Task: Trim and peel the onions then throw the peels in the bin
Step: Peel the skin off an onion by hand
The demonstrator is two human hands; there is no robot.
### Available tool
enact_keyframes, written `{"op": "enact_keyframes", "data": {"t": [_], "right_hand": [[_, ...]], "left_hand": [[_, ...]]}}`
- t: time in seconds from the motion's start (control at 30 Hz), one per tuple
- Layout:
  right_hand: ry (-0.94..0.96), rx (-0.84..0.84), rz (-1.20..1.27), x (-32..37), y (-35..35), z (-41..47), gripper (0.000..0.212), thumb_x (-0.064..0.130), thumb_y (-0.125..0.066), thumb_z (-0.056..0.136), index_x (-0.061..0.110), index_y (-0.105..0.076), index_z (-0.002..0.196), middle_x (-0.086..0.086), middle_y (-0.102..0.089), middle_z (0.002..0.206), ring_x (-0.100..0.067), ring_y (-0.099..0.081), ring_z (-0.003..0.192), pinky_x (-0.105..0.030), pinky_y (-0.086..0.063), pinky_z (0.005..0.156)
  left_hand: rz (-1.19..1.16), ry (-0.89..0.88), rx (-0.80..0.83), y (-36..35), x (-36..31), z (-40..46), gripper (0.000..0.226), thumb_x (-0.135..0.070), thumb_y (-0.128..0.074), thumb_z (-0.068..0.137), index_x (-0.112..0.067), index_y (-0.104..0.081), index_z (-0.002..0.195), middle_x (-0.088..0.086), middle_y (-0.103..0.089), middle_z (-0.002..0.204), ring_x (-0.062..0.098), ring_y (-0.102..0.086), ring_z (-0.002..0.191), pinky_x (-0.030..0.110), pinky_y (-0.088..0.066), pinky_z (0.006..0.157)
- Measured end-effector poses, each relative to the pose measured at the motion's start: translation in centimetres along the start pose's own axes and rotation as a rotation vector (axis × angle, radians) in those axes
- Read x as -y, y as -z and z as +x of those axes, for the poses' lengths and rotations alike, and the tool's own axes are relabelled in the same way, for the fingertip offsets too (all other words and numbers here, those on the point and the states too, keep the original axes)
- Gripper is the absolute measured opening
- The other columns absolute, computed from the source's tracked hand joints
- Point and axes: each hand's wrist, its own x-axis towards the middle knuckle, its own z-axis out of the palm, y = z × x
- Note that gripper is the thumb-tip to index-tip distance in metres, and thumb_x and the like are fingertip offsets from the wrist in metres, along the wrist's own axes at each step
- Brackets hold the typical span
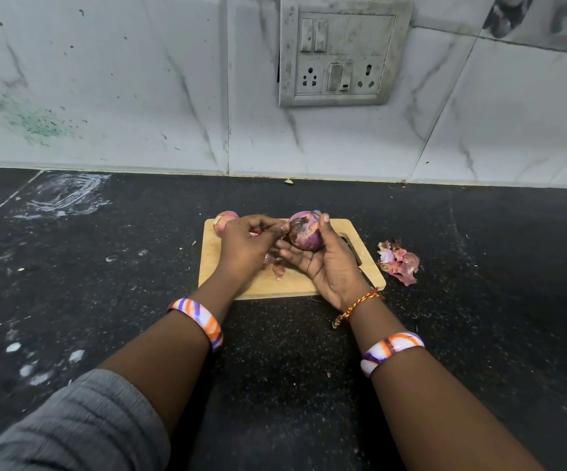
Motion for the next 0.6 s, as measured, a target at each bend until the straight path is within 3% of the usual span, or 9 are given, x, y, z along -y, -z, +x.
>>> {"op": "enact_keyframes", "data": {"t": [0.07,0.2,0.33,0.43,0.53,0.6], "right_hand": [[0.001,0.002,0.019,0.0,-0.1,-0.1,0.038,0.036,-0.036,0.098,0.003,-0.051,0.108,-0.02,-0.071,0.077,-0.02,-0.07,0.061,-0.027,-0.059,0.058],[0.027,-0.025,0.047,-0.1,-0.3,-0.1,0.054,0.038,-0.036,0.097,-0.006,-0.038,0.128,-0.021,-0.07,0.075,-0.022,-0.07,0.061,-0.027,-0.059,0.056],[0.081,-0.082,0.086,-0.5,-0.1,0.3,0.06,0.04,-0.034,0.096,-0.002,-0.027,0.14,-0.02,-0.07,0.072,-0.023,-0.069,0.056,-0.028,-0.058,0.052],[0.109,-0.103,0.099,-0.5,-0.1,0.3,0.056,0.041,-0.032,0.097,-0.003,-0.035,0.132,-0.017,-0.069,0.066,-0.019,-0.067,0.05,-0.026,-0.057,0.05],[0.112,-0.115,0.142,-0.3,-0.2,0.0,0.046,0.041,-0.03,0.098,-0.002,-0.045,0.108,-0.016,-0.068,0.062,-0.017,-0.066,0.049,-0.024,-0.056,0.048],[0.126,-0.127,0.157,-0.2,-0.3,0.0,0.045,0.038,-0.032,0.098,-0.001,-0.041,0.117,-0.019,-0.067,0.072,-0.019,-0.067,0.053,-0.026,-0.057,0.05]], "left_hand": [[0.035,-0.011,-0.029,0.1,0.0,0.1,0.017,-0.001,-0.062,0.082,-0.013,-0.066,0.071,-0.001,-0.065,0.063,0.004,-0.058,0.048,0.021,-0.049,0.046],[0.025,0.034,0.015,-0.1,-0.3,-0.3,0.016,-0.003,-0.055,0.088,-0.008,-0.06,0.074,0.007,-0.056,0.061,0.001,-0.049,0.033,0.014,-0.037,0.033],[0.158,-0.045,0.066,-0.3,-0.4,-0.3,0.016,-0.004,-0.055,0.088,-0.01,-0.062,0.076,0.003,-0.062,0.071,-0.001,-0.058,0.048,0.017,-0.05,0.045],[0.141,-0.043,0.11,-0.4,-0.6,-0.6,0.018,-0.003,-0.055,0.088,-0.011,-0.061,0.074,0.003,-0.06,0.07,0.001,-0.057,0.044,0.017,-0.048,0.041],[0.078,-0.004,0.149,-0.4,-1.0,-0.9,0.02,-0.002,-0.051,0.09,-0.01,-0.059,0.073,0.004,-0.056,0.062,0.003,-0.05,0.034,0.014,-0.038,0.031],[0.005,0.026,0.129,-0.2,-1.1,-0.8,0.022,-0.003,-0.049,0.091,-0.01,-0.058,0.073,-0.001,-0.057,0.054,0.002,-0.049,0.036,0.012,-0.037,0.034]]}}
